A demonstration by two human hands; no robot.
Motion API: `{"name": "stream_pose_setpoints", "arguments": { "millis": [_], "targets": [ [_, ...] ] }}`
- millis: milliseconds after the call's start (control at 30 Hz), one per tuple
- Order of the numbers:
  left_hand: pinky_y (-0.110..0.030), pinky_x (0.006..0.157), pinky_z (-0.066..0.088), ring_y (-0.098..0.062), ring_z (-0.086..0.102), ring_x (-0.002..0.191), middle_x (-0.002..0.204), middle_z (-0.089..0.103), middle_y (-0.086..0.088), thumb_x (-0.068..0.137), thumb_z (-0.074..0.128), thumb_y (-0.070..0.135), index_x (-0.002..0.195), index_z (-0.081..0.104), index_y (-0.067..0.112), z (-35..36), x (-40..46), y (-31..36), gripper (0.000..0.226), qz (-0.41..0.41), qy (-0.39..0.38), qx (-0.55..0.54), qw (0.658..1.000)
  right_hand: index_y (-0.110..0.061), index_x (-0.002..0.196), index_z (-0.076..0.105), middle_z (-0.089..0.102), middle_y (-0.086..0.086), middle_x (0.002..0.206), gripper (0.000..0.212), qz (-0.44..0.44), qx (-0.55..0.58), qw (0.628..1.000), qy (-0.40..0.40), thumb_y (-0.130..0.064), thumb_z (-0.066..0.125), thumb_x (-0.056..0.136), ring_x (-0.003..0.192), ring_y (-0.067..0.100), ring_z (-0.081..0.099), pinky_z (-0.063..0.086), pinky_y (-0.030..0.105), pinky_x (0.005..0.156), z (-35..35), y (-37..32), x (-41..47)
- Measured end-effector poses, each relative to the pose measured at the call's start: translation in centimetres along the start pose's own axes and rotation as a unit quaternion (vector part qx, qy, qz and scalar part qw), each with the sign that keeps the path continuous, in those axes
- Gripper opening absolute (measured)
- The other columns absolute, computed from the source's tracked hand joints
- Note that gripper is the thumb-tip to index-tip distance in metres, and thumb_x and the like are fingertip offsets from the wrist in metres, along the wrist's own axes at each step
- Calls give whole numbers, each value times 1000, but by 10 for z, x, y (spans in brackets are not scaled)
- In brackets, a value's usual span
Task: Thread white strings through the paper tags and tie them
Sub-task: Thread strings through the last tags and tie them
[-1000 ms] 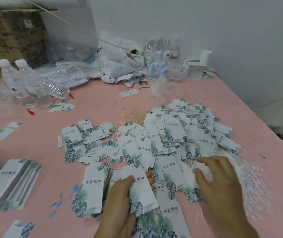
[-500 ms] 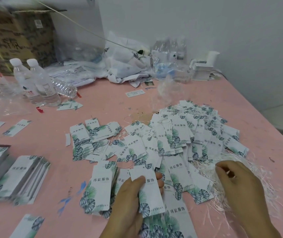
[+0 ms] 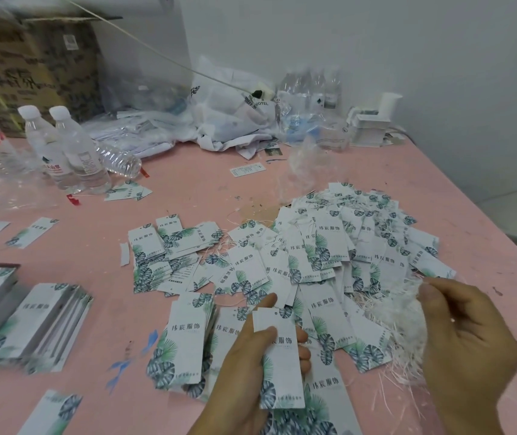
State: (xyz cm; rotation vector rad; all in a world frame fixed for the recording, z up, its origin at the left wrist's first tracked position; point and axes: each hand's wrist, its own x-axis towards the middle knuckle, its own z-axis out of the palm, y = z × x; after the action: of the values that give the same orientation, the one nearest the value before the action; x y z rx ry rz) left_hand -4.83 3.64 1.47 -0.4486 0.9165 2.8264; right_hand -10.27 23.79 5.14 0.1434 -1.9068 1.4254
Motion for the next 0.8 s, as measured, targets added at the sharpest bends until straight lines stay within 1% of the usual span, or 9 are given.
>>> {"name": "stream_pose_setpoints", "arguments": {
  "millis": [100,167,233,267,367,467,600,667,800],
  "targets": [
    [-40,57,51,-35,56,63,83,59,-31,95,34,-3,104,71,24,1,-1,0,46,2,-12,12,1000,-37,89,64,69,-22,88,3,35,35,998,-43,-36,62,87,81,-3,64,48,6,74,13,-9,-16],
    [-40,55,52,-35,57,62,82,59,-30,92,37,-5,98,69,19,3,-2,3,41,7,-16,22,1000,-32,88,67,71,-10,83,4,127,69,981,-126,-36,68,86,77,3,65,51,12,72,21,-7,-26],
    [-40,55,52,-34,57,62,81,59,-29,76,48,-9,95,64,13,5,-5,5,33,2,-28,33,999,-24,85,69,68,0,72,11,252,124,933,-226,-34,66,82,67,12,62,51,28,65,27,-4,-36],
    [-39,54,51,-34,57,61,81,58,-29,67,51,-10,95,60,11,5,-6,7,36,-5,-36,39,999,-18,83,69,64,5,67,13,314,180,900,-242,-30,66,79,60,17,56,46,32,58,30,-3,-39],
    [-36,51,52,-32,57,58,83,60,-27,59,51,-9,92,54,7,4,-7,7,36,-15,-57,82,995,-15,73,73,58,12,57,7,423,265,835,-231,-20,68,71,47,16,48,40,24,42,36,-4,-44],
    [-34,54,53,-30,58,58,82,63,-23,63,68,2,84,63,9,3,-6,6,23,-2,-68,163,984,-17,70,74,59,12,56,6,456,290,807,-238,-20,70,67,42,14,49,38,21,37,40,-8,-49],
    [-34,62,53,-29,62,61,74,64,-22,64,81,31,102,69,11,-3,-4,0,45,32,-66,253,965,-14,68,73,57,14,53,5,466,325,781,-258,-17,69,66,36,14,45,34,19,34,42,-14,-54],
    [-33,63,53,-28,64,65,74,66,-18,69,80,31,108,65,5,-4,-3,-3,49,51,-67,263,961,-12,68,73,55,14,51,7,462,333,776,-272,-18,71,64,33,13,44,33,17,32,42,-16,-56],
    [-34,64,52,-29,62,70,74,66,-18,72,79,27,98,63,-4,-7,-3,-4,43,77,-71,273,956,-11,71,73,55,14,50,13,428,307,795,-302,-15,84,65,33,13,43,33,16,33,41,-12,-56]
  ]
}}
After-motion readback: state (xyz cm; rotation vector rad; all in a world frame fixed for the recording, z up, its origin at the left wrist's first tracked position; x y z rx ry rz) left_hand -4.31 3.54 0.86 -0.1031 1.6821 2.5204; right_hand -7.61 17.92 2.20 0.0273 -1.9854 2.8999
